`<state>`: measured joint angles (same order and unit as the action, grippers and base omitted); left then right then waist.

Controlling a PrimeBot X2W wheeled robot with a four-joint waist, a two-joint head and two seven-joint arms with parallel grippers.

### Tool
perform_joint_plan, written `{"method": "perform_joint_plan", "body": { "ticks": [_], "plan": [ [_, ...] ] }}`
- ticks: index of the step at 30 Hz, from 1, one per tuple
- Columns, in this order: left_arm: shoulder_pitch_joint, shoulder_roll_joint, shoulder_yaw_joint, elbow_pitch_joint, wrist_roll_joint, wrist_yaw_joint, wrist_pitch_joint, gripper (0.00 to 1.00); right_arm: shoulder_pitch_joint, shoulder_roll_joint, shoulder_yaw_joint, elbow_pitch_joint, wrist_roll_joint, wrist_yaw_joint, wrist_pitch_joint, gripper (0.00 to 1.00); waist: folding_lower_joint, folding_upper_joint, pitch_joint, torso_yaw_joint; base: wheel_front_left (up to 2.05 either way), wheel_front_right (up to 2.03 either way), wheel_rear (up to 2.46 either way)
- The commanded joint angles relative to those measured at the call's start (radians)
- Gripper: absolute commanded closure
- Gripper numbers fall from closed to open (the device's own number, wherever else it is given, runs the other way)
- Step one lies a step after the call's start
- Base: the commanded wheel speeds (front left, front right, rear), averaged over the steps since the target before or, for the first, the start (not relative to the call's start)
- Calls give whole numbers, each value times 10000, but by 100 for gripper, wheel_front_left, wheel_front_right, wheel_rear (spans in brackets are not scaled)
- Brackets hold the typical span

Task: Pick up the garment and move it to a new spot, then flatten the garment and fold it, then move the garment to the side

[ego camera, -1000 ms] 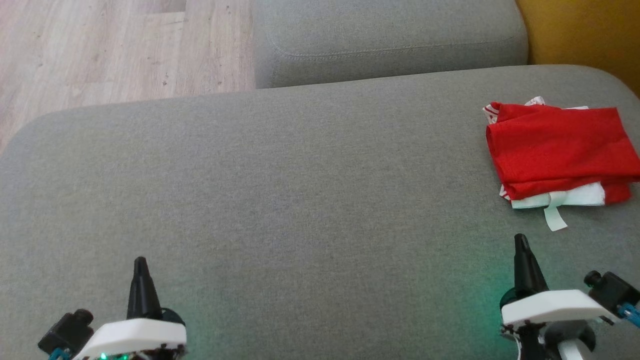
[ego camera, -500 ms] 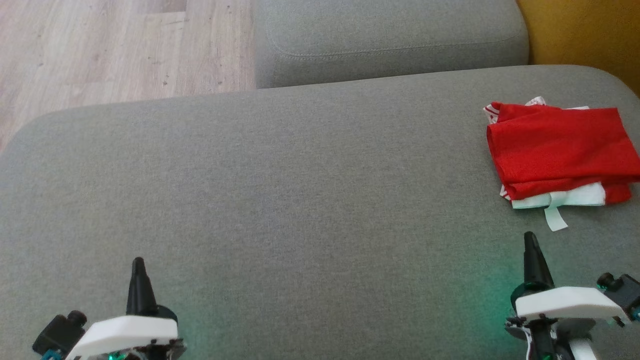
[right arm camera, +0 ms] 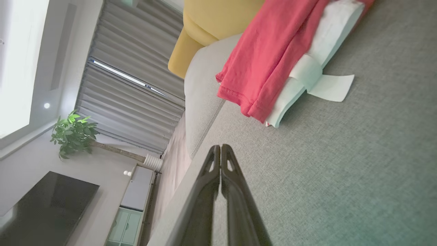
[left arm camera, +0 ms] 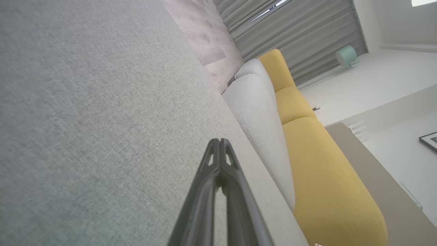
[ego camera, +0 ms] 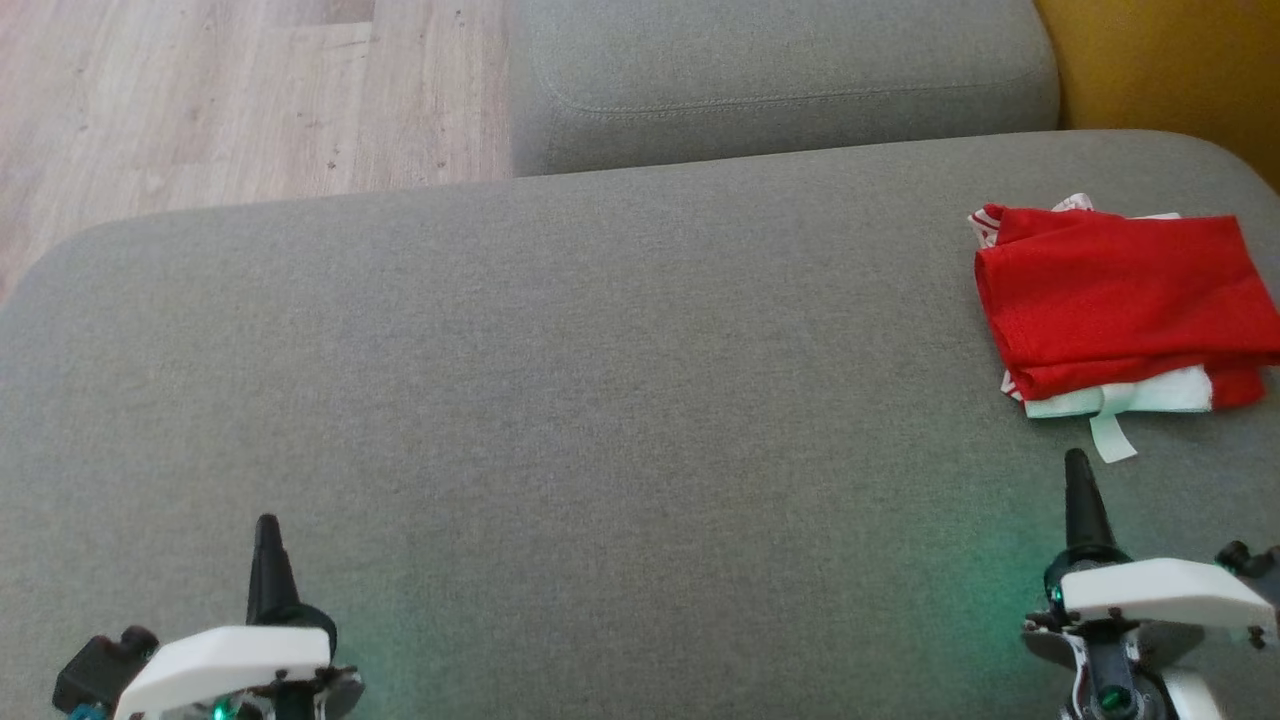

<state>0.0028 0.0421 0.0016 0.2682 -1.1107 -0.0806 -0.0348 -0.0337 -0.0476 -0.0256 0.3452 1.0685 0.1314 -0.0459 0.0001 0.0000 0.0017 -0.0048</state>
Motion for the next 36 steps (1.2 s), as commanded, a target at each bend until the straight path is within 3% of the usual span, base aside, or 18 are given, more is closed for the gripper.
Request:
{"method": "perform_joint_plan", "body": {
  "ticks": [1, 36],
  "plan": [
    [-588, 50, 308, -286, -250, -72, 69, 100, -510, -116, 44, -416, 302, -5, 96, 100, -1, 0, 1, 2, 0, 0, 0],
    [-981, 74, 919, -241, -3811, -394, 1130, 100, -677, -114, -566, -864, 4212, -7, 1152, 100, -1, 0, 10, 37, 0, 0, 0]
  ]
}}
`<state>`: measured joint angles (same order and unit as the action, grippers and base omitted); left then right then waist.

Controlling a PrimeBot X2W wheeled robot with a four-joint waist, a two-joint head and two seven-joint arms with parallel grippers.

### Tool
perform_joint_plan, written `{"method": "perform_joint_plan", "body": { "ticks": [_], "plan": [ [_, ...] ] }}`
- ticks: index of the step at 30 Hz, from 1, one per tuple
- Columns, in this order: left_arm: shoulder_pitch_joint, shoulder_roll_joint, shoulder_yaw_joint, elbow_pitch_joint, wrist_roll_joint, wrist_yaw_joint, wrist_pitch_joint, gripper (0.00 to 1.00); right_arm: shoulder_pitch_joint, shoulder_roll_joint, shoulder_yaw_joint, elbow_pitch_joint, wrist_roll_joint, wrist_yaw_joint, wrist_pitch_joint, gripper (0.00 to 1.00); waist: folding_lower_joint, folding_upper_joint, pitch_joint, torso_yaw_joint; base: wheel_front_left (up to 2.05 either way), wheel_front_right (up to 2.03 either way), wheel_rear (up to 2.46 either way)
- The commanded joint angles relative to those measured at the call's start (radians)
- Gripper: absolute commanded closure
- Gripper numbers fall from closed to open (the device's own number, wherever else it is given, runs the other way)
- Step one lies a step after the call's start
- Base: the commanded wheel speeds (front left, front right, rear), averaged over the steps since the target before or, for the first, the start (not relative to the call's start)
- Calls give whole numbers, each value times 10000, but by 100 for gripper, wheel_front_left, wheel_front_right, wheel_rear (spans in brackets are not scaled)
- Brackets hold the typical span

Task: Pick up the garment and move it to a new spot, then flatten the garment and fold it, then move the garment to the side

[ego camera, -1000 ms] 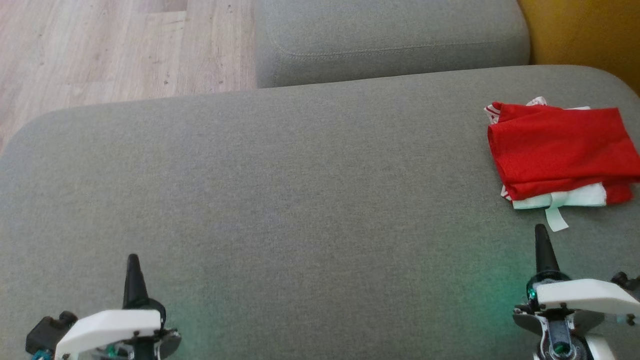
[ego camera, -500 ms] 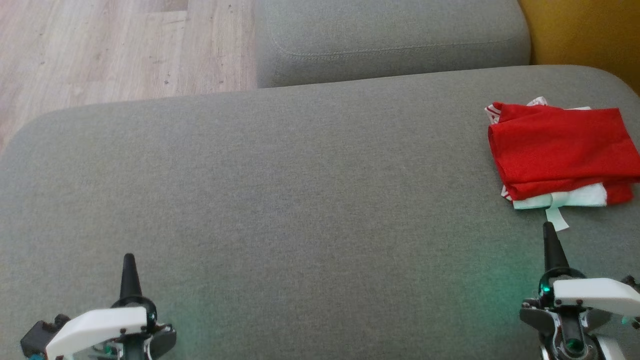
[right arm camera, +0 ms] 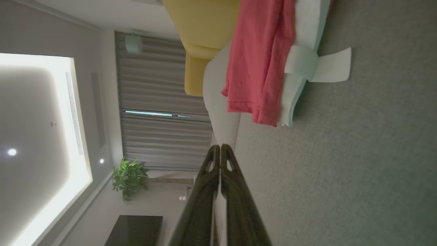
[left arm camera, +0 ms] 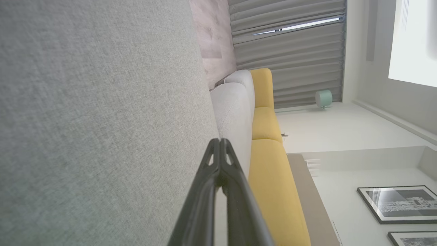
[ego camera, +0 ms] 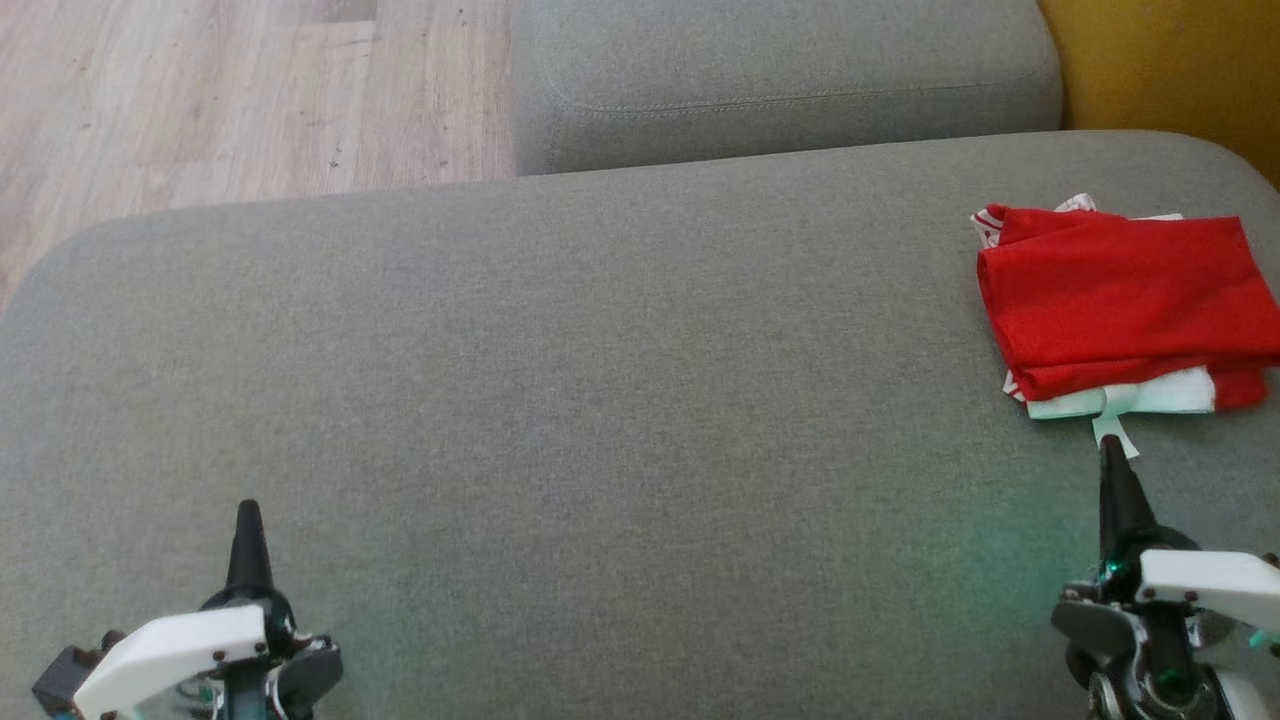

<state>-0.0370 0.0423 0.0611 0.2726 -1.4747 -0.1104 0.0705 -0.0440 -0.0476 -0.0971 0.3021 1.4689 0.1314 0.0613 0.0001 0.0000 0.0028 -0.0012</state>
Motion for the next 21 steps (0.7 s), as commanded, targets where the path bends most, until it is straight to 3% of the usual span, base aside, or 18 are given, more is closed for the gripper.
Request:
{"method": "perform_joint_plan", "body": {
  "ticks": [1, 13, 21],
  "plan": [
    [-583, 72, 324, -285, -172, -97, 77, 100, -574, -114, 150, -432, 209, -7, 80, 100, -1, 0, 0, 0, 0, 0, 0],
    [-712, 79, 525, -271, -1342, -203, 426, 100, -629, -110, -55, -579, 1489, -7, 430, 100, -1, 0, 3, 12, 0, 0, 0],
    [-712, 79, 525, -271, -1342, -203, 426, 100, -630, -101, -68, -578, 1478, -7, 440, 100, -1, 0, 3, 12, 0, 0, 0]
  ]
}}
